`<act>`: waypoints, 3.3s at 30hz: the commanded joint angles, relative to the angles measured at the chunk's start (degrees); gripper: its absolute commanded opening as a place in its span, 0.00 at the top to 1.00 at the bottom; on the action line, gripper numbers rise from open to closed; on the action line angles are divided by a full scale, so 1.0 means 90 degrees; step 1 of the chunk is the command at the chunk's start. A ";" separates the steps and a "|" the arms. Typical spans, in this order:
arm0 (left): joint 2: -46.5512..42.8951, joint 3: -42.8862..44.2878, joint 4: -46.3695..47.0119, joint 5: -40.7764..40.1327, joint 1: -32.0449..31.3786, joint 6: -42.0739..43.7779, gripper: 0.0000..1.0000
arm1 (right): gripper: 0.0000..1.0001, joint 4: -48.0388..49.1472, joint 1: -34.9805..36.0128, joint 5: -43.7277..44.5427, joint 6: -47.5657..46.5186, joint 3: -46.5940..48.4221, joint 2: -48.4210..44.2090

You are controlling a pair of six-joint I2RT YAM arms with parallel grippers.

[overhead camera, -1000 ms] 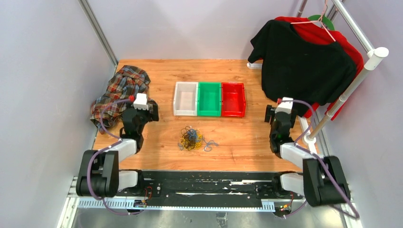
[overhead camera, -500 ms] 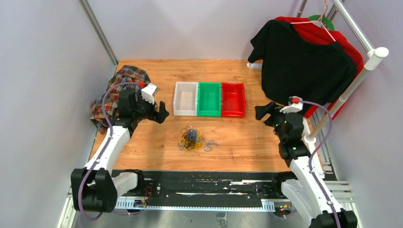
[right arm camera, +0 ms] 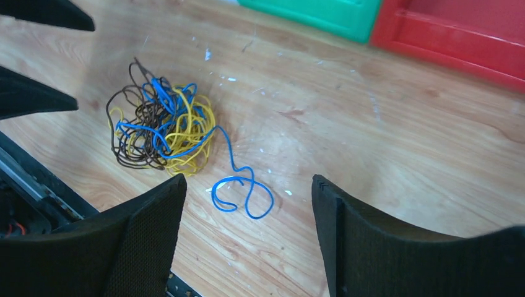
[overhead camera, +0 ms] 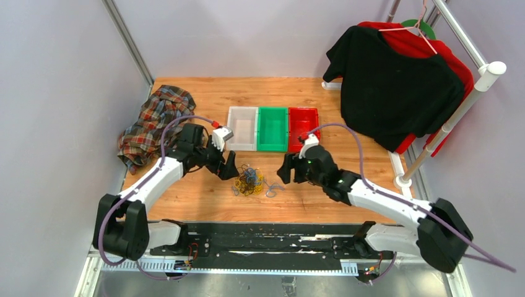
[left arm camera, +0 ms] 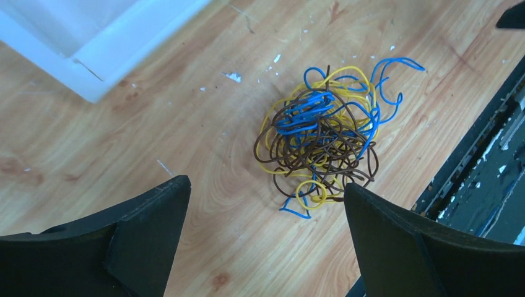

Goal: Untangle the cables

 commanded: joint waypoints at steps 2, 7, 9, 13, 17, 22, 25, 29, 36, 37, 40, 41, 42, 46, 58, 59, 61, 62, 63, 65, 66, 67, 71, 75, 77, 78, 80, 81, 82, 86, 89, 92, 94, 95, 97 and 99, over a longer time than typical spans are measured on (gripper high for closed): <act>0.0551 0.0237 0.0264 0.0281 -0.0135 0.0031 0.05 | 0.30 0.0047 0.0759 0.0581 -0.0300 0.0703 0.0864; 0.1070 0.0497 0.0447 0.0657 -0.0195 0.0139 0.15 | 0.34 -0.0047 0.1114 0.0638 -0.0519 0.1077 0.1350; 0.1283 0.0619 0.0510 0.0804 -0.0234 0.0123 0.21 | 0.33 0.0017 0.1154 0.0628 -0.0526 0.1079 0.1365; 0.1688 0.0821 0.0507 0.1103 -0.0316 0.0166 0.33 | 0.31 0.0087 0.1174 0.0561 -0.0541 0.0990 0.1210; 0.1940 0.0782 0.0555 0.1149 -0.0452 0.0262 0.49 | 0.25 0.0146 0.1175 0.0557 -0.0569 0.0860 0.1047; 0.2121 0.0947 0.0507 0.1260 -0.0499 0.0143 0.77 | 0.23 0.0153 0.1174 0.0511 -0.0660 0.0778 0.0964; 0.1917 0.1160 0.0027 0.1322 -0.0502 0.0216 0.89 | 0.25 0.0205 0.1174 0.0400 -0.0734 0.0755 0.0913; 0.1233 0.1308 -0.0649 0.1308 -0.0502 0.0293 0.99 | 0.25 0.0328 0.1166 0.0226 -0.0867 0.0825 0.0870; 0.0421 0.1426 -0.1440 0.1404 -0.0502 0.0189 0.99 | 0.24 0.0452 0.1179 -0.0212 -0.1199 0.1219 0.0905; 0.0313 0.1454 -0.1525 0.1394 -0.0500 0.0173 0.99 | 0.24 0.0522 0.1175 -0.0298 -0.1237 0.1260 0.0917; 0.0001 0.1610 -0.1791 0.1377 -0.0502 0.0093 0.99 | 0.23 0.0963 0.1174 -0.0596 -0.1336 0.1302 0.1021; -0.0086 0.1697 -0.1940 0.1377 -0.0502 0.0070 0.99 | 0.23 0.1103 0.1174 -0.0691 -0.1344 0.1324 0.1068; -0.0165 0.1791 -0.2058 0.1382 -0.0502 0.0052 0.99 | 0.22 0.1240 0.1177 -0.0775 -0.1349 0.1341 0.1136; -0.0410 0.2190 -0.2555 0.1392 -0.0502 0.0077 0.99 | 0.21 0.1588 0.1217 -0.1062 -0.1419 0.1539 0.1393; -0.0704 0.2684 -0.2807 0.1421 -0.0502 -0.0175 0.99 | 0.22 0.2380 0.1377 -0.1274 -0.1188 0.2006 0.2172; -0.0703 0.2743 -0.2845 0.1414 -0.0501 -0.0182 0.99 | 0.23 0.2367 0.1379 -0.1187 -0.1135 0.2066 0.2235; -0.0718 0.2810 -0.2902 0.1379 -0.0502 -0.0183 0.99 | 0.24 0.2369 0.1379 -0.1154 -0.1050 0.2170 0.2334; -0.0728 0.2828 -0.2918 0.1326 -0.0498 -0.0173 0.99 | 0.24 0.2390 0.1393 -0.1202 -0.1027 0.2198 0.2362; -0.0753 0.2831 -0.2928 0.1248 -0.0502 -0.0144 0.99 | 0.23 0.2381 0.1408 -0.1198 -0.1019 0.2203 0.2344; -0.0776 0.2800 -0.2955 0.1046 -0.0502 -0.0036 0.99 | 0.23 0.2320 0.1427 -0.1055 -0.1012 0.2133 0.2252; -0.0786 0.2773 -0.2980 0.0990 -0.0502 0.0068 0.99 | 0.24 0.2300 0.1428 -0.0972 -0.0998 0.2061 0.2197; -0.0783 0.2768 -0.3004 0.0978 -0.0502 0.0106 0.99 | 0.25 0.2318 0.1428 -0.0891 -0.0995 0.1994 0.2147; -0.0765 0.2762 -0.3039 0.1186 -0.0500 0.0048 0.99 | 0.42 0.2441 0.1429 -0.0725 -0.0858 0.1903 0.2155; -0.0766 0.2999 -0.3176 0.1321 -0.0500 0.0011 0.99 | 0.50 0.2478 0.1438 -0.0843 -0.0681 0.2053 0.2334; -0.0744 0.3214 -0.3360 0.1395 -0.0502 0.0042 0.99 | 0.49 0.2737 0.1447 -0.0768 -0.0615 0.1967 0.2364; -0.0742 0.3335 -0.3467 0.1418 -0.0502 0.0066 0.99 | 0.49 0.3062 0.1464 -0.0735 -0.0605 0.1837 0.2372; -0.0759 0.3528 -0.3606 0.1458 -0.0502 0.0053 0.99 | 0.48 0.3846 0.1475 -0.0682 -0.0506 0.1530 0.2392; -0.0779 0.3582 -0.3614 0.1476 -0.0498 0.0023 0.99 | 0.49 0.4163 0.1477 -0.0653 -0.0446 0.1399 0.2415; -0.0815 0.3607 -0.3616 0.1509 -0.0501 -0.0012 0.99 | 0.49 0.4413 0.1477 -0.0637 -0.0356 0.1311 0.2453; -0.0853 0.3555 -0.3615 0.1580 -0.0502 -0.0066 0.99 | 0.49 0.5181 0.1527 -0.0762 -0.0230 0.1130 0.2598; -0.0811 0.3537 -0.3623 0.1533 -0.0502 -0.0085 0.99 | 0.54 0.5301 0.1560 -0.0761 -0.0171 0.1126 0.2664; -0.0807 0.3555 -0.3615 0.1514 -0.0502 -0.0099 0.99 | 0.83 0.5326 0.1567 -0.0650 -0.0169 0.1085 0.2614; -0.0847 0.3545 -0.3620 0.1436 -0.0502 -0.0082 0.99 | 0.98 0.5413 0.1565 -0.0501 -0.0191 0.0994 0.2504; -0.0874 0.3529 -0.3625 0.1368 -0.0502 -0.0057 0.99 | 0.99 0.5472 0.1560 -0.0438 -0.0215 0.0925 0.2405; -0.0934 0.3473 -0.3637 0.1050 -0.0498 0.0119 0.87 | 0.99 0.5321 0.1555 -0.0338 -0.0349 0.0840 0.2064; -0.1007 0.3370 -0.3663 0.0549 -0.0497 0.0446 0.56 | 0.99 0.4849 0.1555 -0.0256 -0.0617 0.0854 0.1718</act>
